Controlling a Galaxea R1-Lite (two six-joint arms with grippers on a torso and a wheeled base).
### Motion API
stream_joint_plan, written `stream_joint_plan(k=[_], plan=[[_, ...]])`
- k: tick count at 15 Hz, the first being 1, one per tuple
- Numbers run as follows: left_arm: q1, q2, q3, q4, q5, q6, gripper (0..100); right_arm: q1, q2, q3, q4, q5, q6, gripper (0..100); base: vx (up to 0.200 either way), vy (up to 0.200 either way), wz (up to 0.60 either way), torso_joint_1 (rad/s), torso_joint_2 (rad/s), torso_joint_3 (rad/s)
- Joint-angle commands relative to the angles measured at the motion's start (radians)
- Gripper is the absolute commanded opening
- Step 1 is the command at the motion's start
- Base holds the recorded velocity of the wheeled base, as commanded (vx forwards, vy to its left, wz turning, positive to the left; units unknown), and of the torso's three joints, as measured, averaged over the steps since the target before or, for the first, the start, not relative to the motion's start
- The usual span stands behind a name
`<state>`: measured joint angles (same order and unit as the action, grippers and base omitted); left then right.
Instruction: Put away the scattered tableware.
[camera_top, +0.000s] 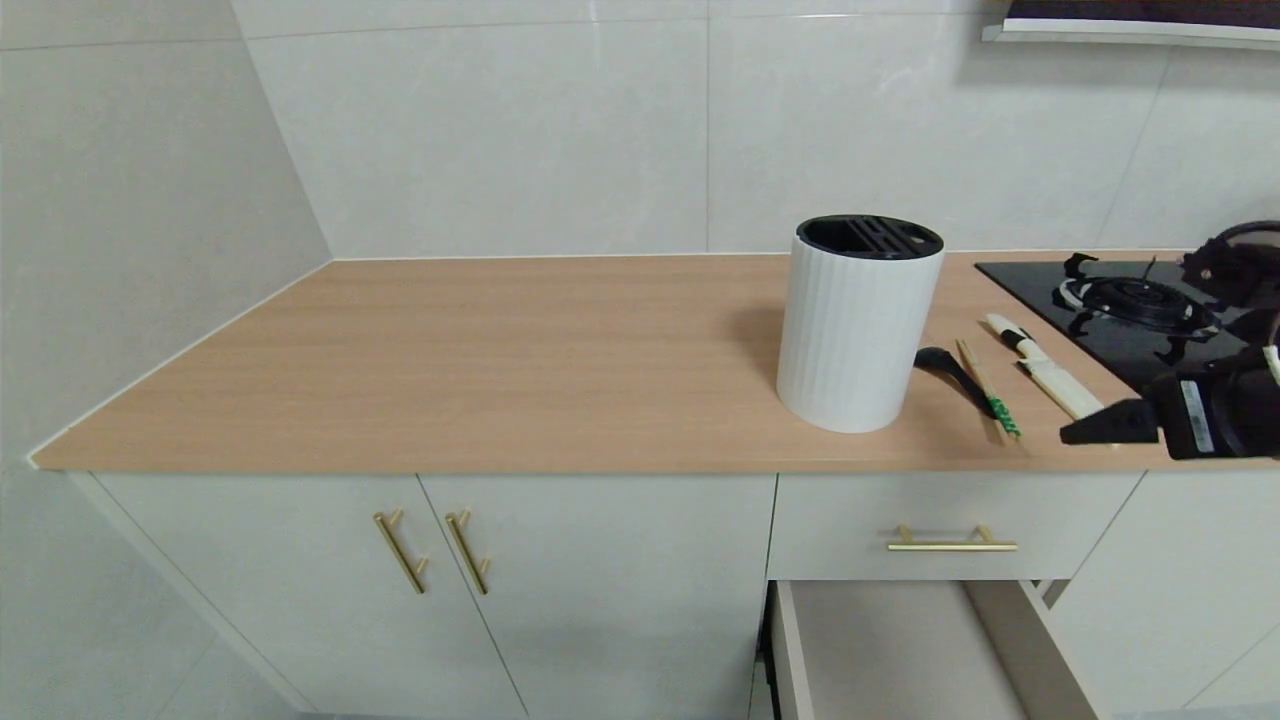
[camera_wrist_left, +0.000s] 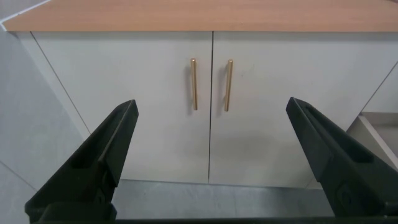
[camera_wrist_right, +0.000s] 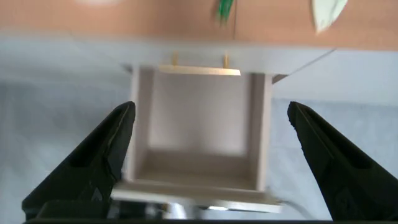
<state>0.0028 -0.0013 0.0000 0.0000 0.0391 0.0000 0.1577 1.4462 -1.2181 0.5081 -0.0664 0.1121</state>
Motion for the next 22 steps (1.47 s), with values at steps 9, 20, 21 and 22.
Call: stream_joint_plan(k=[9, 20, 21, 22], plan=[[0.0, 0.001, 0.0, 0.0, 0.001, -0.002, 100, 0.062, 0.505, -0.32, 0.024, -0.222, 0.261, 100, 0.0, 0.0, 0.0, 0.0, 0.0, 0.0], [0.0, 0.001, 0.0, 0.0, 0.001, -0.002, 100, 0.01, 0.523, -0.337, 0.015, -0.219, 0.262, 0, 0.0, 0.0, 0.0, 0.0, 0.0, 0.0], [0.0, 0.001, 0.0, 0.0, 0.001, -0.002, 100, 0.011, 0.525, -0.337, 0.015, -0.217, 0.262, 0, 0.0, 0.0, 0.0, 0.0, 0.0, 0.0], [0.0, 0.001, 0.0, 0.0, 0.001, 0.0, 100, 0.011, 0.525, -0.337, 0.015, -0.217, 0.262, 0, 0.0, 0.0, 0.0, 0.0, 0.0, 0.0]])
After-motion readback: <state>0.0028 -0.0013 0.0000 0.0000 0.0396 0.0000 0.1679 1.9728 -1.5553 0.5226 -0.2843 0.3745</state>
